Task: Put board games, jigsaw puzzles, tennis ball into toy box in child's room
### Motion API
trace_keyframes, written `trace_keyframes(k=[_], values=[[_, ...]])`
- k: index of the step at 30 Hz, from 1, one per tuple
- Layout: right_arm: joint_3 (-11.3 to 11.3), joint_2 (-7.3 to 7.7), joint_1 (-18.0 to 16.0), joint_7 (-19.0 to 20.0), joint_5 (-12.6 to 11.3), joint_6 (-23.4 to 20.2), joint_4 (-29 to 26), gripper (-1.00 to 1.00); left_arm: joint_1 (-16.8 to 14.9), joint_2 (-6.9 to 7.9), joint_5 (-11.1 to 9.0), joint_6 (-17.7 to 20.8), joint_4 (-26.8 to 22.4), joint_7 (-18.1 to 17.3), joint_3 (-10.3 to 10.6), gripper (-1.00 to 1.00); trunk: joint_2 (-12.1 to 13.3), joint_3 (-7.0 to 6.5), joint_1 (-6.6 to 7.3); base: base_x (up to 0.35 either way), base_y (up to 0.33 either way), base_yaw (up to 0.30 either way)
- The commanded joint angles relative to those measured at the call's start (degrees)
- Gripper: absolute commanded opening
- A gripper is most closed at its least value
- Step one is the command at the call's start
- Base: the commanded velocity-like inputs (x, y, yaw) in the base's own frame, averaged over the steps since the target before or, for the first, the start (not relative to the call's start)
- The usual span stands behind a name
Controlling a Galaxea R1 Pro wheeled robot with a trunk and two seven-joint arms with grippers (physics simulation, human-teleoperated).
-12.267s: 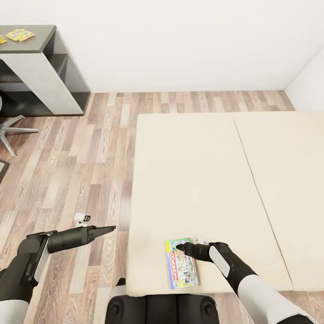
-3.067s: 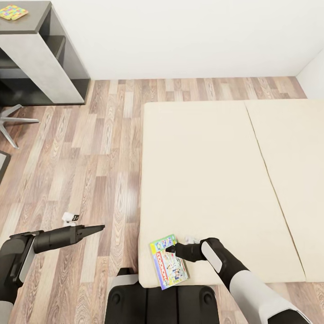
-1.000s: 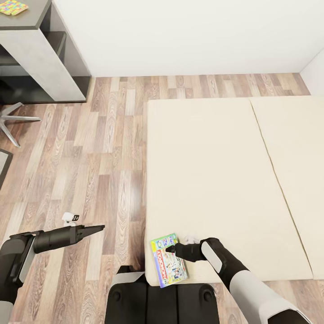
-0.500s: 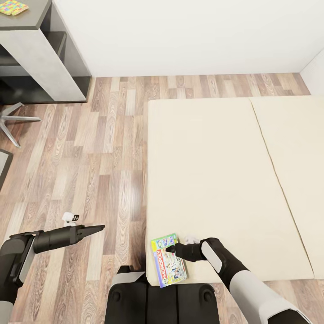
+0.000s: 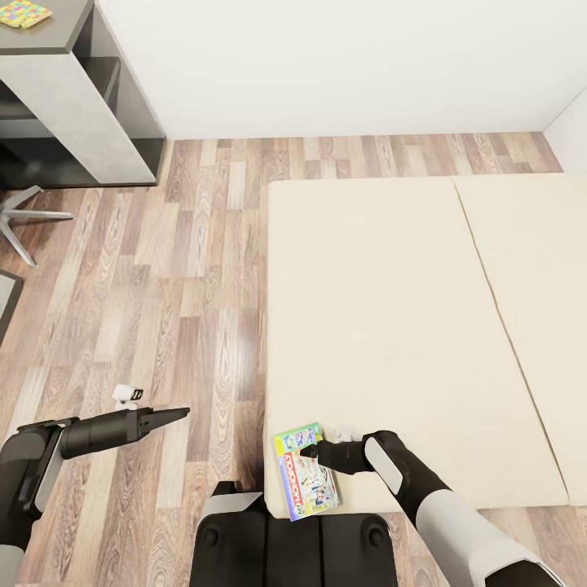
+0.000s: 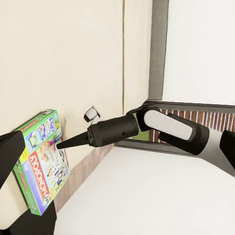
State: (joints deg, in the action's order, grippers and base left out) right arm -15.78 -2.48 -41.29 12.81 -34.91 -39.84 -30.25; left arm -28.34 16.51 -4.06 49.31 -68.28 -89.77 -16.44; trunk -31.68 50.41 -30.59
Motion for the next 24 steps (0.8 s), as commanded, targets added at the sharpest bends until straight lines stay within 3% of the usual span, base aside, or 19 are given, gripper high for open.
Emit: trace_keyframes(k=[1,24], values=[[-0.1,0.02,0.0,0.2,0.2,-0.2,0.0,1.00,0.0,0.01,0.0,0.6,0.0,-0.2,0.0,1.00,-0.1,0.04,-0.02,0.000,0.000,0.000],[-0.1,0.02,0.0,0.2,0.2,-0.2,0.0,1.00,0.0,0.01,0.0,0.6,0.0,-0.2,0.0,1.00,-0.1,0.04,-0.02,0.000,0.012,0.000]])
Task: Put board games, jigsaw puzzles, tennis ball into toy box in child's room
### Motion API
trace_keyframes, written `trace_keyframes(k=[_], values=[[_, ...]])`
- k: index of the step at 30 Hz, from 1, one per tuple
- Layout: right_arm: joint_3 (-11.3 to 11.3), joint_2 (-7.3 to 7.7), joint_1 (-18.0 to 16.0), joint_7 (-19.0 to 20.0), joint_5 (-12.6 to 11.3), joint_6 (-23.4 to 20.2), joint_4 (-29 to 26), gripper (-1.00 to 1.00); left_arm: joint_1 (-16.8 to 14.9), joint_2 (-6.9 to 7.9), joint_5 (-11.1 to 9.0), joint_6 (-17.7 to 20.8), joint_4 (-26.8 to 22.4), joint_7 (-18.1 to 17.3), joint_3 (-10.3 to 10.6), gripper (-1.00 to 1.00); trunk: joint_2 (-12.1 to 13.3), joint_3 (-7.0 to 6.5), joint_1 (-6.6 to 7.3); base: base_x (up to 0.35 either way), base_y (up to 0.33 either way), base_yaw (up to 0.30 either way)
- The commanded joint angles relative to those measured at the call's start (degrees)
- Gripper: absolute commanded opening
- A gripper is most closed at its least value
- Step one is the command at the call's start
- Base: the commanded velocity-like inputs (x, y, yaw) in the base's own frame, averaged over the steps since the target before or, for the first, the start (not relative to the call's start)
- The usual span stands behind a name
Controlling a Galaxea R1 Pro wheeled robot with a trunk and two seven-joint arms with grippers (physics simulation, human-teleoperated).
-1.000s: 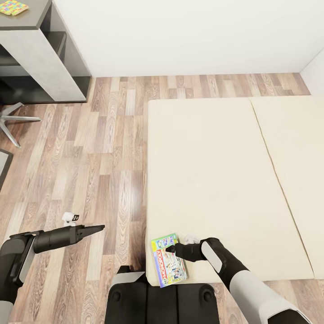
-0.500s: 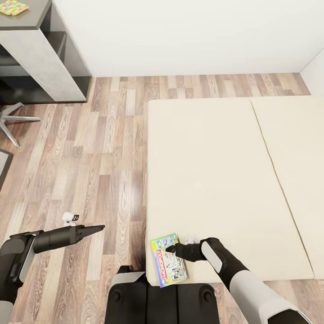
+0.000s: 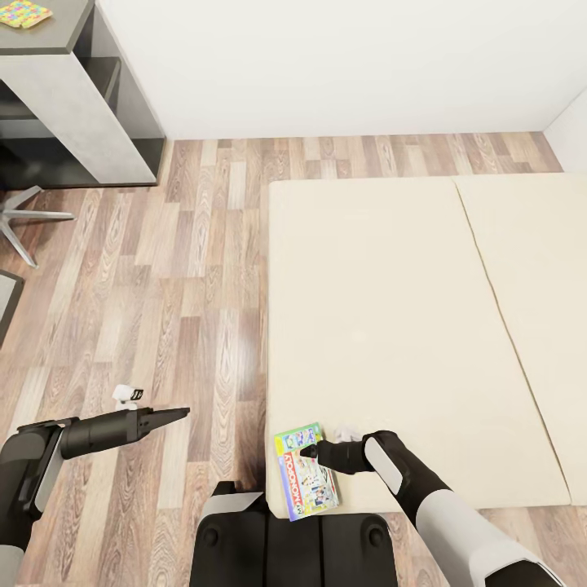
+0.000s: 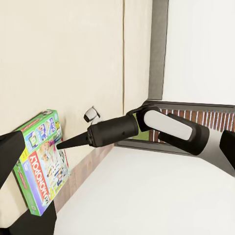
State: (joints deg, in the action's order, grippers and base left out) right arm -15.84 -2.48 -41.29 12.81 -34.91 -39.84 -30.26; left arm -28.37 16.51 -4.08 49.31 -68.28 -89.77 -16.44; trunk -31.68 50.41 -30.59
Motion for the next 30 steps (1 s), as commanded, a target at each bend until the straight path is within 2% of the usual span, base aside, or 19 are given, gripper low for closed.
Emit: trace_keyframes(k=[1,30], values=[[-0.1,0.02,0.0,0.2,0.2,-0.2,0.0,1.00,0.0,0.01,0.0,0.6,0.0,-0.2,0.0,1.00,-0.1,0.04,-0.02,0.000,0.002,0.000],[-0.1,0.12,0.0,0.2,0.2,-0.1,-0.1,1.00,0.0,0.01,0.1,0.6,0.0,-0.2,0.0,1.00,-0.1,0.04,-0.02,0.000,0.000,0.000]])
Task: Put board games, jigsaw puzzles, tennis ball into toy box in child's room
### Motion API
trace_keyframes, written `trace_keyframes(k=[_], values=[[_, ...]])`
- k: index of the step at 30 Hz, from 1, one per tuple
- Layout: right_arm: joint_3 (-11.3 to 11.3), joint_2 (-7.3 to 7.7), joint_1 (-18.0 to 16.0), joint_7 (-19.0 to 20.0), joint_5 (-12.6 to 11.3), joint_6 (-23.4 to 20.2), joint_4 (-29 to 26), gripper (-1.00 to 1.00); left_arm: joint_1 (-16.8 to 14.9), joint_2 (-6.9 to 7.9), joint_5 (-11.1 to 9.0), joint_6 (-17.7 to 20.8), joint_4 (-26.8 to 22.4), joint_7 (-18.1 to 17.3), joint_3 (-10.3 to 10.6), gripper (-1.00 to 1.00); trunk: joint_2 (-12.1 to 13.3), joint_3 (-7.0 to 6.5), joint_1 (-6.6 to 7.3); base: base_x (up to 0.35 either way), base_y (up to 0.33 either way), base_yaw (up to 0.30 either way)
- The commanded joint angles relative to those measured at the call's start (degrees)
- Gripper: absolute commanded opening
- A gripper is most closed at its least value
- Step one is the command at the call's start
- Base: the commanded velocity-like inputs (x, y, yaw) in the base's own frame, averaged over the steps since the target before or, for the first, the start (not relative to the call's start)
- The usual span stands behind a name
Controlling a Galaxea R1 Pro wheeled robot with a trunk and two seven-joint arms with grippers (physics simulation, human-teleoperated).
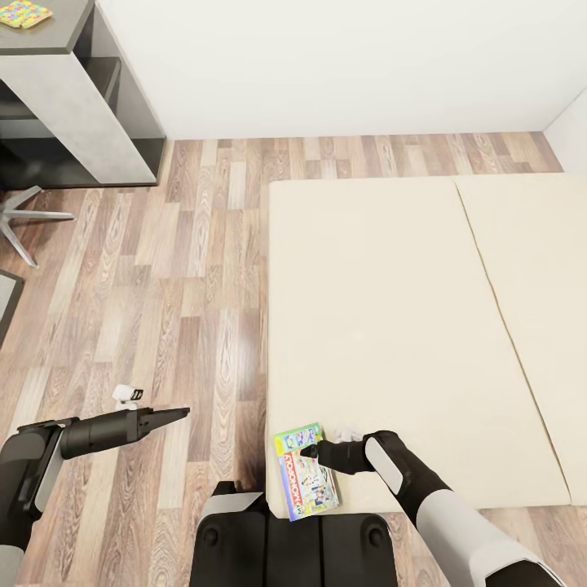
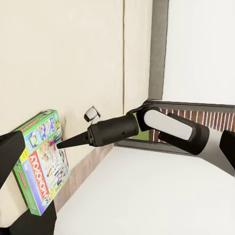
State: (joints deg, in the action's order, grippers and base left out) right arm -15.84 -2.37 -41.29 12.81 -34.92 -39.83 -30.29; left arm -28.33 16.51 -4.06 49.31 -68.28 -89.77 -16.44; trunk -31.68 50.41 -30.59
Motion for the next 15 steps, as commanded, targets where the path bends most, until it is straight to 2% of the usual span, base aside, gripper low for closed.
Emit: trace_keyframes(k=[1,15], values=[[-0.1,0.01,0.0,0.2,0.2,-0.2,0.0,1.00,0.0,0.01,0.0,0.6,0.0,-0.2,0.0,1.00,-0.1,0.04,-0.02,0.000,0.000,0.000],[-0.1,0.09,0.0,0.2,0.2,-0.2,0.0,1.00,0.0,0.01,0.0,0.6,0.0,-0.2,0.0,1.00,-0.1,0.04,-0.02,0.000,0.000,0.000]])
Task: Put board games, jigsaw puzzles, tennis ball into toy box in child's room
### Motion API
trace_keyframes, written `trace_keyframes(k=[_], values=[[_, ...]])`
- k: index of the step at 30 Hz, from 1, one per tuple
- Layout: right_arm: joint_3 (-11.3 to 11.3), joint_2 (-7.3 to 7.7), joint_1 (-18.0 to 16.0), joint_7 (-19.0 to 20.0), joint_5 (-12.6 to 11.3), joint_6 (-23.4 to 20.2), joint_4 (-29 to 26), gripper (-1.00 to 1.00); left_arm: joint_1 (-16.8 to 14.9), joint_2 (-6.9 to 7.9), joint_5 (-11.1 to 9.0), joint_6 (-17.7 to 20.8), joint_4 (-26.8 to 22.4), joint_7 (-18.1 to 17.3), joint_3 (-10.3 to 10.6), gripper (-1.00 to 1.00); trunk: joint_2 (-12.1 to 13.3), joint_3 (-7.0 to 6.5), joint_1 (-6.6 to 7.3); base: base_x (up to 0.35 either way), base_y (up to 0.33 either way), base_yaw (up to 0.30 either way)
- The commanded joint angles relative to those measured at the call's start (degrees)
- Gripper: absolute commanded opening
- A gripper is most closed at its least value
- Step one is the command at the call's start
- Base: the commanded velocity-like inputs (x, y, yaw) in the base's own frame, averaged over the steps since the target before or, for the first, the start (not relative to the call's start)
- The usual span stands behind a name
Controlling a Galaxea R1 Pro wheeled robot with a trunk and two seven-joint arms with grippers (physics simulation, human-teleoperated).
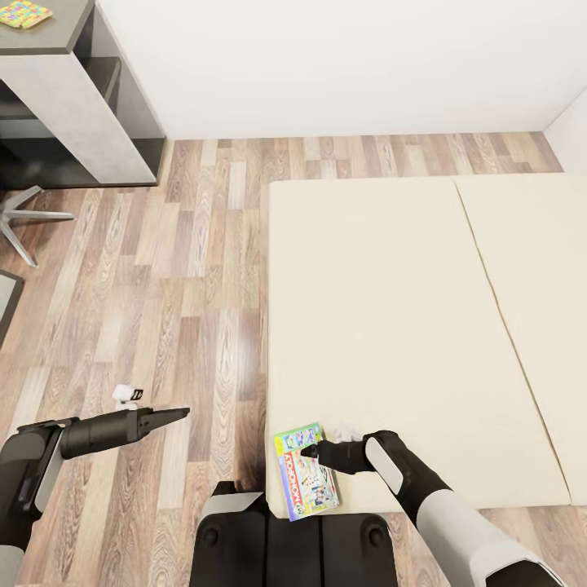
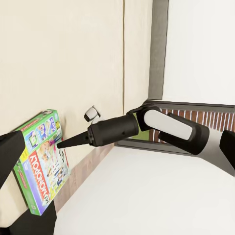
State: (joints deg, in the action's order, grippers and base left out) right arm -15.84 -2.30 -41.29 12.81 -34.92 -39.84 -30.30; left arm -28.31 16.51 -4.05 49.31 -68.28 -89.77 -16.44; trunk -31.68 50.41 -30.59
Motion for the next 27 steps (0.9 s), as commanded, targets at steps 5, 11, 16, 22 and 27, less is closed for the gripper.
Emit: trace_keyframes(k=[5,11,16,22,27], values=[[-0.1,0.09,0.0,0.2,0.2,-0.2,-0.1,1.00,0.0,0.01,0.0,0.6,0.0,-0.2,0.0,1.00,-0.1,0.04,-0.02,0.000,0.000,0.000],[-0.1,0.03,0.0,0.3,0.2,-0.1,-0.1,1.00,-0.1,0.01,0.1,0.6,0.0,-0.2,0.0,1.00,-0.1,0.04,-0.02,0.000,0.000,0.000],[-0.1,0.02,0.1,0.3,0.2,0.6,-0.1,1.00,-0.1,0.01,0.0,0.6,0.0,-0.2,0.0,1.00,-0.1,0.04,-0.02,0.000,0.000,0.000],[-0.2,0.02,0.1,0.4,0.2,3.4,-0.1,1.00,-0.1,0.01,0.0,0.6,0.0,-0.2,0.0,1.00,-0.1,0.04,-0.02,0.000,0.000,0.000],[-0.2,0.09,0.2,0.4,0.1,3.7,-0.1,1.00,0.0,0.01,0.0,0.6,0.0,-0.2,0.0,1.00,-0.1,0.04,-0.02,0.000,0.000,0.000]])
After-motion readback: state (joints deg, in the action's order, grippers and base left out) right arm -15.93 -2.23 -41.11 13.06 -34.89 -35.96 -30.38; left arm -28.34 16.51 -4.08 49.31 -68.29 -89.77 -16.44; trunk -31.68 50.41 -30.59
